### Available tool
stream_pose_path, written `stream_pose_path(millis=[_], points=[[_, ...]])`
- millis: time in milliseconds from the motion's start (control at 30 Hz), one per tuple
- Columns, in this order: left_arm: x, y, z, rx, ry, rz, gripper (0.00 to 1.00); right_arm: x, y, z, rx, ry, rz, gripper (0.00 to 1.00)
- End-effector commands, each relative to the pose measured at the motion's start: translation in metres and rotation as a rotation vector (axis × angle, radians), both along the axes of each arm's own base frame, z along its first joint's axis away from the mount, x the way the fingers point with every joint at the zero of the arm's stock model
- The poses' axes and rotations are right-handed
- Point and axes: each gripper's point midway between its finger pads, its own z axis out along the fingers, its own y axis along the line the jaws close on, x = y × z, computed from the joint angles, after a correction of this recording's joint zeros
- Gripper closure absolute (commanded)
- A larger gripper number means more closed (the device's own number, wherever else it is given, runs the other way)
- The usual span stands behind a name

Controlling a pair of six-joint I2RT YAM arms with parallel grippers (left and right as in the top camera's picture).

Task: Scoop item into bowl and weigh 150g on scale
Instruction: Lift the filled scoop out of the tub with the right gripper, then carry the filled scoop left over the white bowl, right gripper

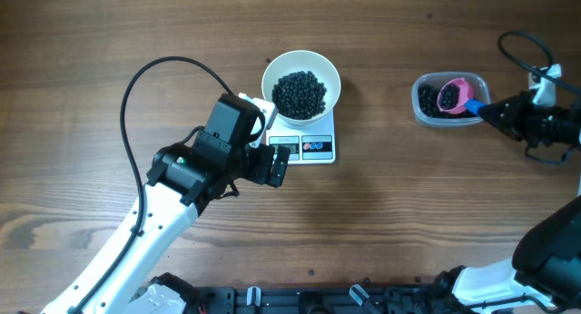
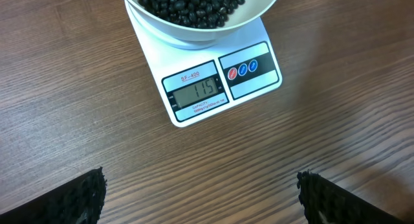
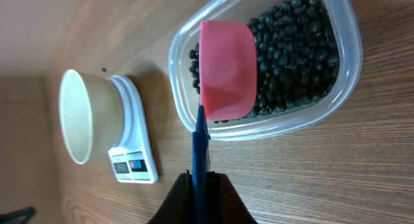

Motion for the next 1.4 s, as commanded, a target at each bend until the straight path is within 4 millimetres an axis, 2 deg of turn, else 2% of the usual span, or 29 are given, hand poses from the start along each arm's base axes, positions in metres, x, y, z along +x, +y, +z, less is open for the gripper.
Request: stream_pose_path(millis=[0,233,367,500,733,1000,1167,1300,1367], points=[[0.003,-0.002,0.010,-0.009,-0.027,-0.021,0.00,0.004,-0.001,0.015,0.125,-0.072,-0.023,0.96],[0.003,-0.002,0.010,-0.009,-0.027,-0.021,0.00,0.004,-0.002,0.056,0.353,-0.223,-0.055,0.96],[0.003,-0.002,0.010,-0.009,-0.027,-0.021,0.00,0.004,0.004,0.080,0.480,-0.301,-0.043,0.96],[0.003,-0.002,0.010,-0.009,-0.027,-0.021,0.00,0.005,0.013,0.090,0.544,-0.324,-0.024,0.96],[0.003,-0.002,0.010,-0.009,-0.027,-0.021,0.00,0.010,0.041,0.093,0.595,-0.275,0.029,0.96],[0.003,-0.002,0.010,-0.009,-0.027,-0.021,0.00,0.019,0.107,0.092,0.593,-0.248,0.223,0.96],[0.003,-0.002,0.010,-0.009,-0.027,-0.021,0.00,0.032,0.150,0.078,0.522,-0.159,0.296,0.96],[0.003,-0.002,0.010,-0.009,-0.027,-0.021,0.00,0.038,0.193,0.083,0.503,-0.202,0.414,0.96],[0.003,-0.002,0.010,-0.009,-0.027,-0.021,0.00,0.042,0.207,0.084,0.477,-0.223,0.448,0.96]])
